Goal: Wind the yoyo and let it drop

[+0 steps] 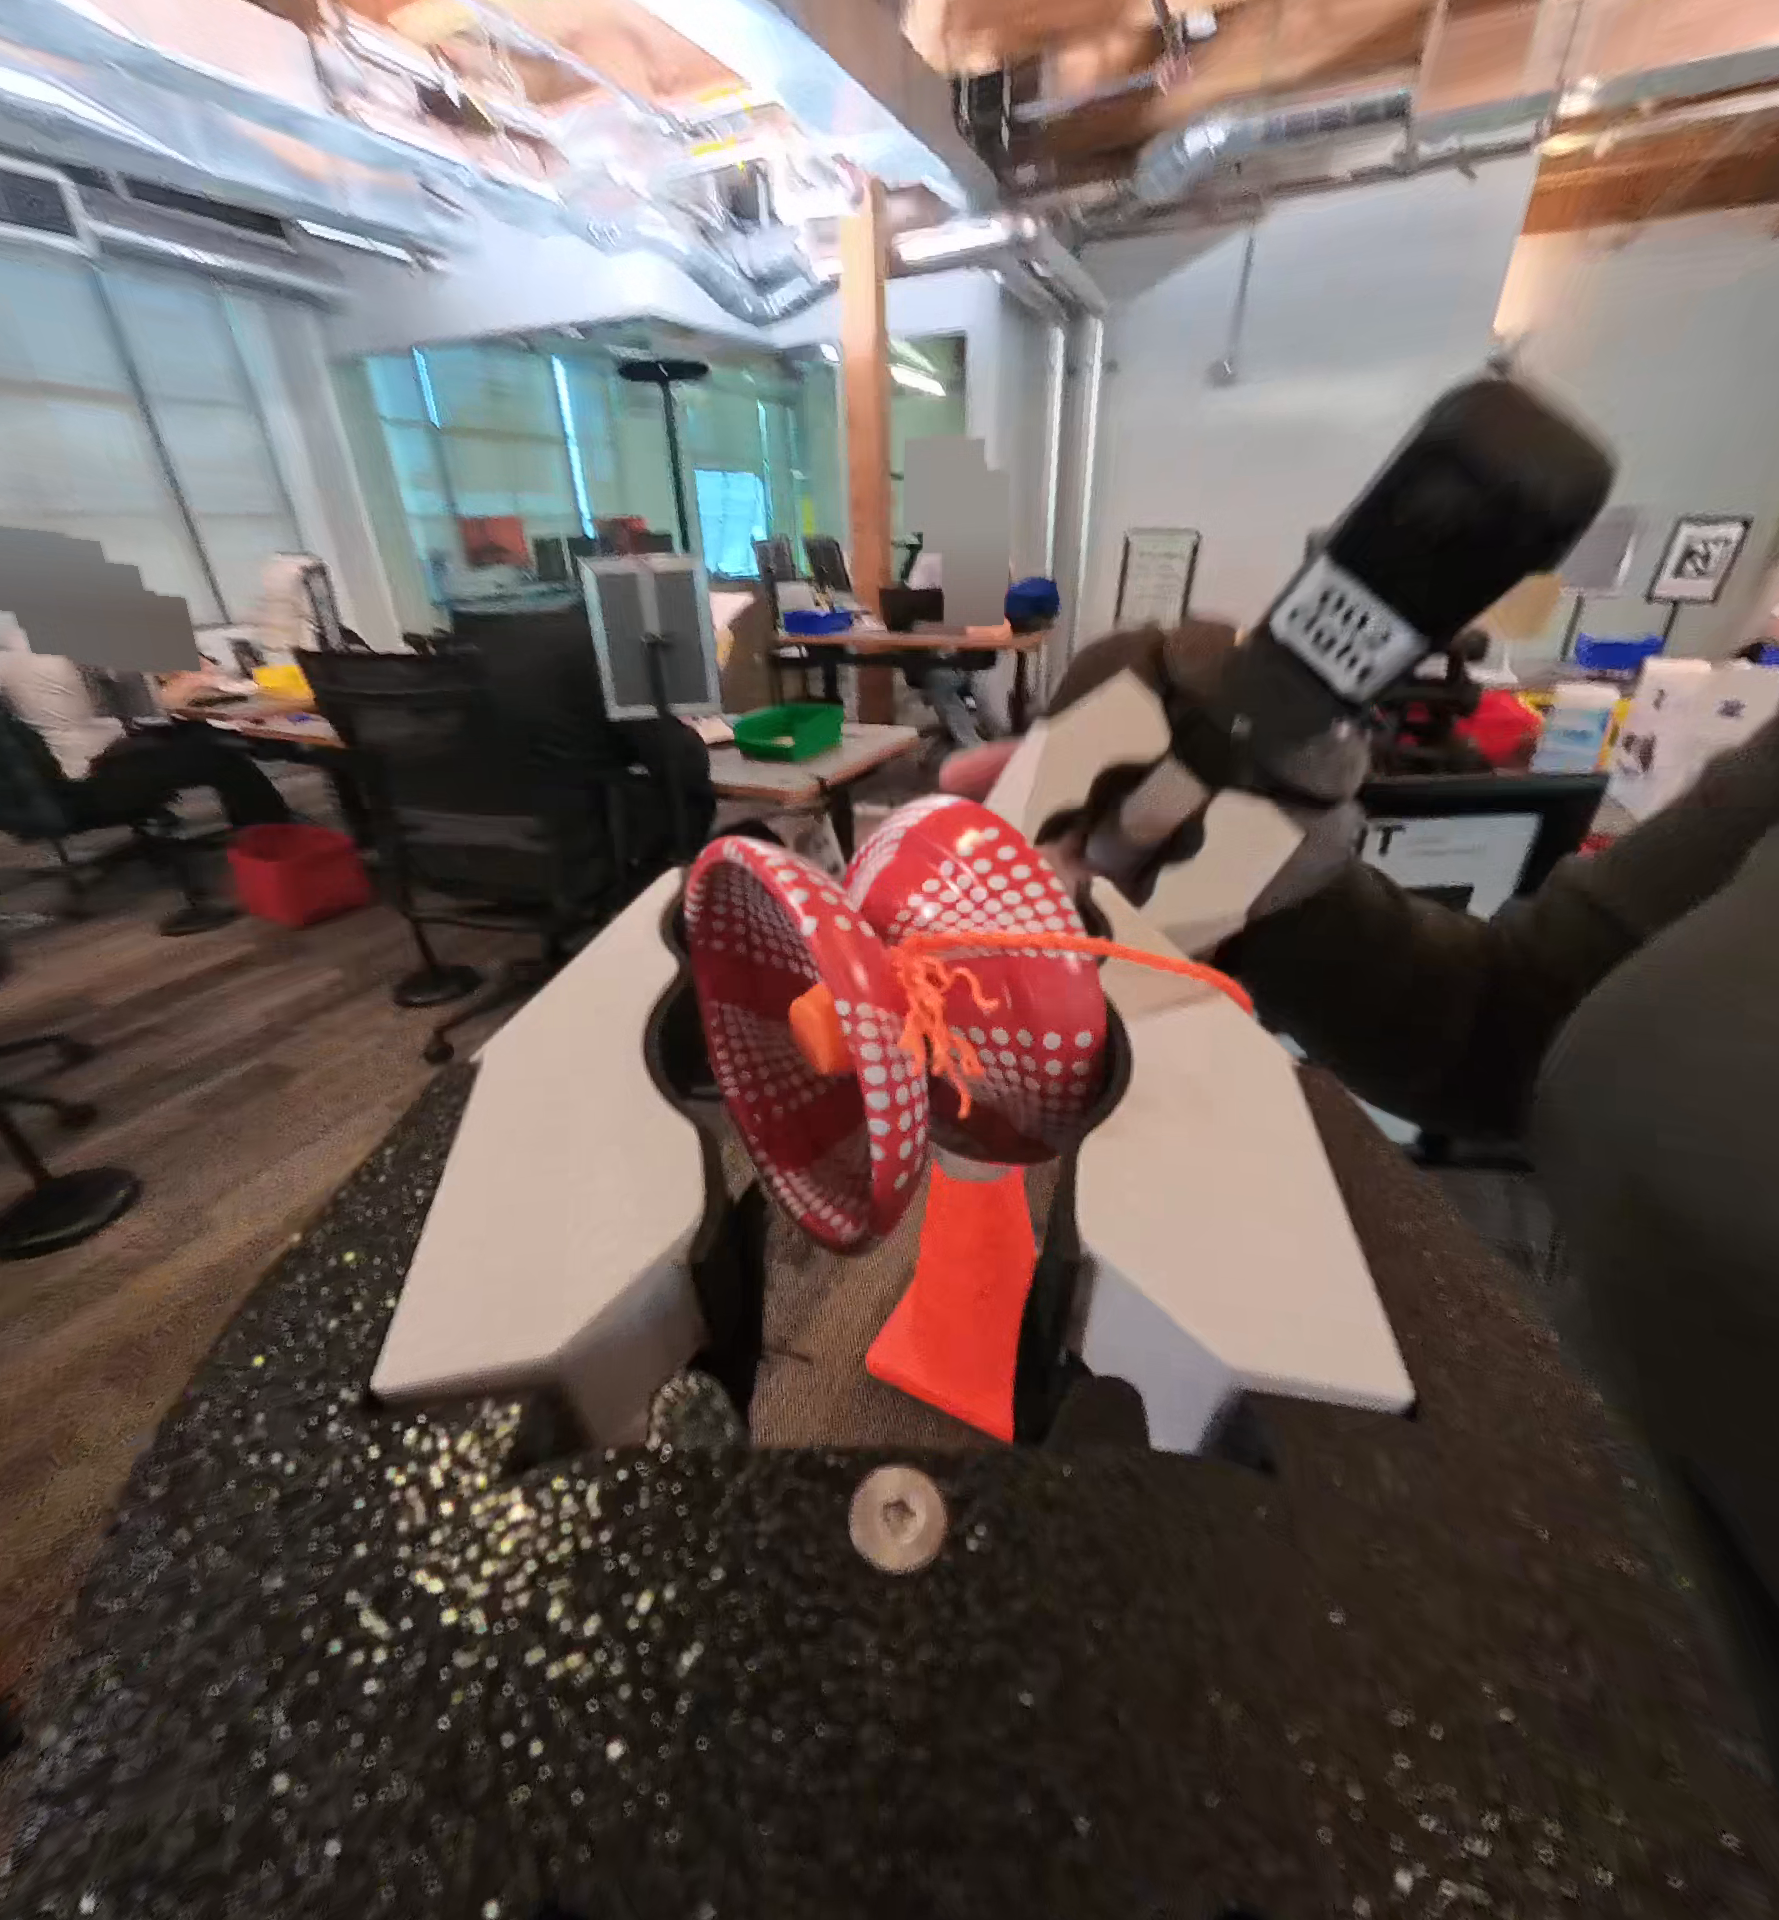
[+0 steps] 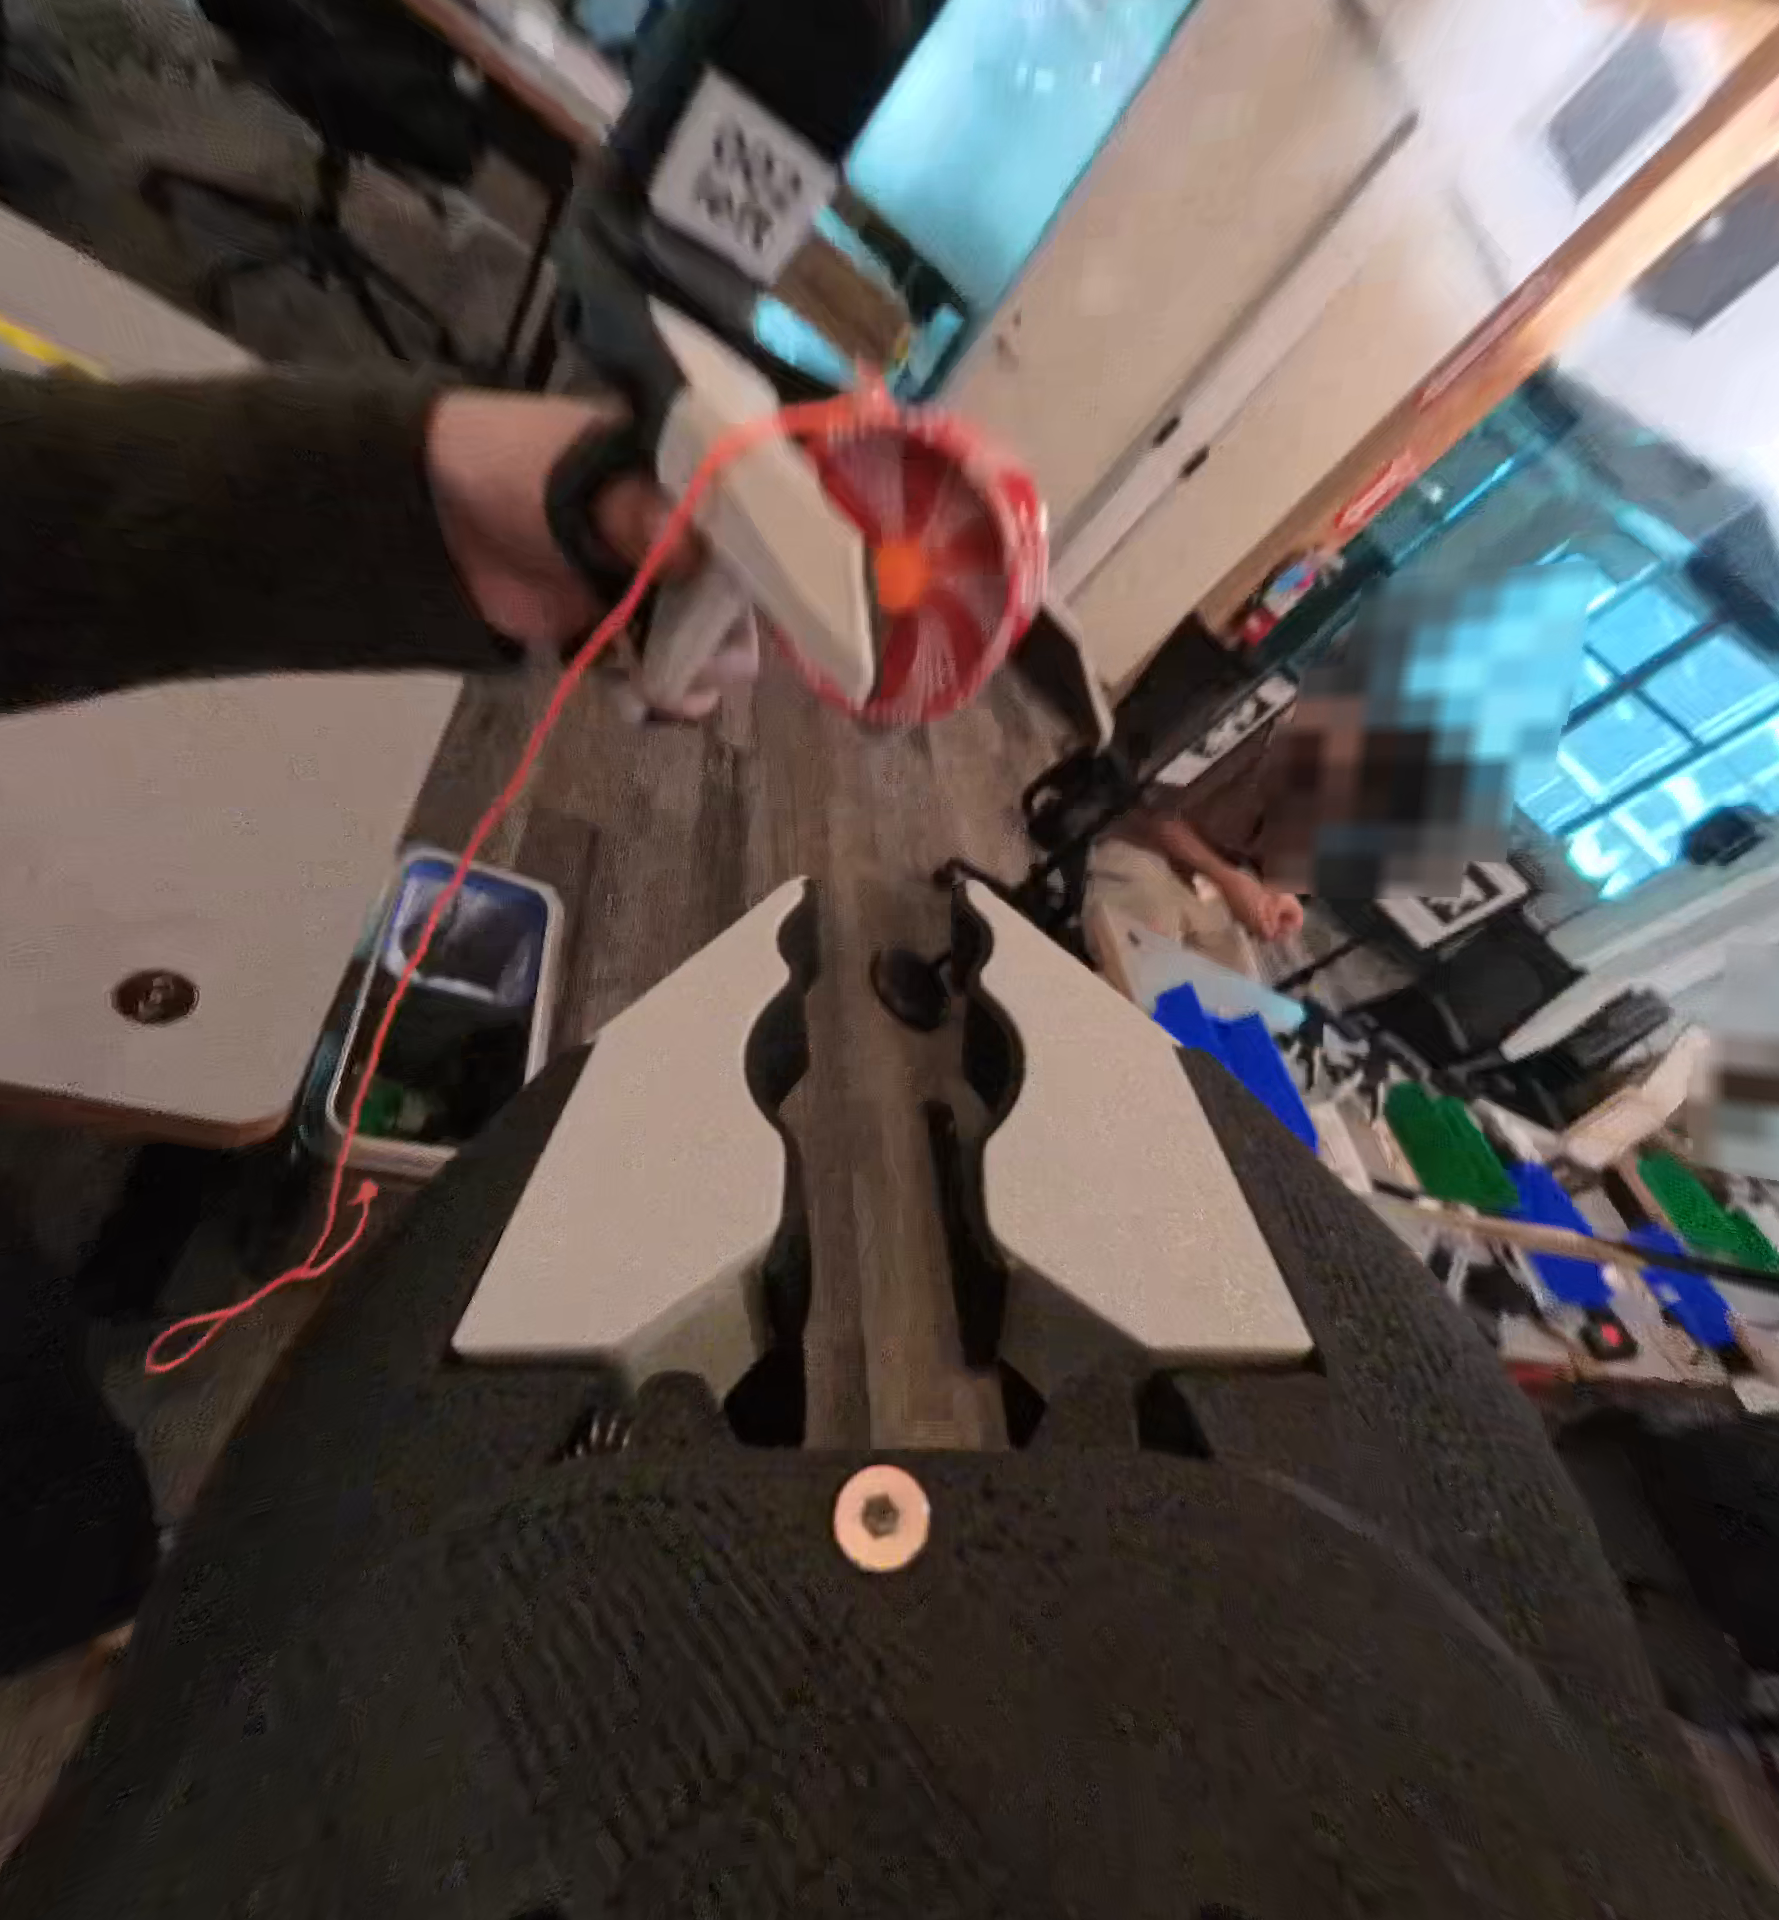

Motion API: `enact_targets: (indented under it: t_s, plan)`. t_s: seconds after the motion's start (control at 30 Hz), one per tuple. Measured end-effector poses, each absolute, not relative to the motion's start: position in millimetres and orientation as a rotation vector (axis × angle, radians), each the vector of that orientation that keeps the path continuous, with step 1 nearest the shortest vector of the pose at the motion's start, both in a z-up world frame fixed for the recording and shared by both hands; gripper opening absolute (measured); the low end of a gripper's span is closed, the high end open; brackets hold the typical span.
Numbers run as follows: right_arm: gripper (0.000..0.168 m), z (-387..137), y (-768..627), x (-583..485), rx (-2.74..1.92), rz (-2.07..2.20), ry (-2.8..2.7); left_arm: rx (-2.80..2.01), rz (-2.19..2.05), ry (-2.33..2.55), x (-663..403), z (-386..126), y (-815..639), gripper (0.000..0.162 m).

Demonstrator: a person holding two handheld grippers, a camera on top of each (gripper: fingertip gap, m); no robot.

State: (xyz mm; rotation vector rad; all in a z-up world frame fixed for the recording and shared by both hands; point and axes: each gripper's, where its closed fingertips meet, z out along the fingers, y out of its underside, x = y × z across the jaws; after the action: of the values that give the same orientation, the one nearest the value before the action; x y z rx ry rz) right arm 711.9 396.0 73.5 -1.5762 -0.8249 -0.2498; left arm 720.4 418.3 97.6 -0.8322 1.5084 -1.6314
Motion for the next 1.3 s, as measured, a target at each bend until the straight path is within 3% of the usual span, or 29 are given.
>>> enact_targets:
  t_s: [0.13,0.3,0.53,0.6,0.63,0.73,0.83,1.0,1.2,1.27,1.3]
  plan:
    - [0.016,98,401,710,-1.486,-0.246,-0.774,-0.822,-1.617,1.655,729,78,394,0.069]
    - [0.009,84,400,696,-1.501,-0.230,-0.908,-0.834,-1.560,1.782,731,60,378,0.069]
    - [0.002,91,402,701,-1.413,-0.344,-0.809,-0.914,-1.511,1.671,740,69,380,0.070]
    - [0.001,105,397,717,-1.362,-0.393,-0.693,-1.005,-1.470,1.585,742,68,396,0.113]
    - [0.001,110,394,722,-1.340,-0.359,-0.642,-1.028,-1.495,1.567,740,66,400,0.125]
    - [0.001,111,390,731,-1.336,-0.272,-0.572,-0.957,-1.906,1.511,720,75,389,0.132]
    - [0.001,103,394,736,-1.377,-0.318,-0.589,-0.928,-2.134,1.477,711,76,383,0.126]
    - [0.002,99,397,730,-1.413,-0.393,-0.655,-0.993,-2.040,1.709,720,42,353,0.112]
    - [0.001,100,390,707,-1.400,-0.158,-0.712,-1.096,-1.876,1.812,739,7,355,0.045]
    - [0.002,94,383,692,-1.414,-0.030,-0.795,-1.121,-1.813,1.819,744,2,367,0.010]
    - [0.001,89,380,686,-1.431,0.031,-0.836,-1.129,-1.771,1.812,748,2,376,0.000]
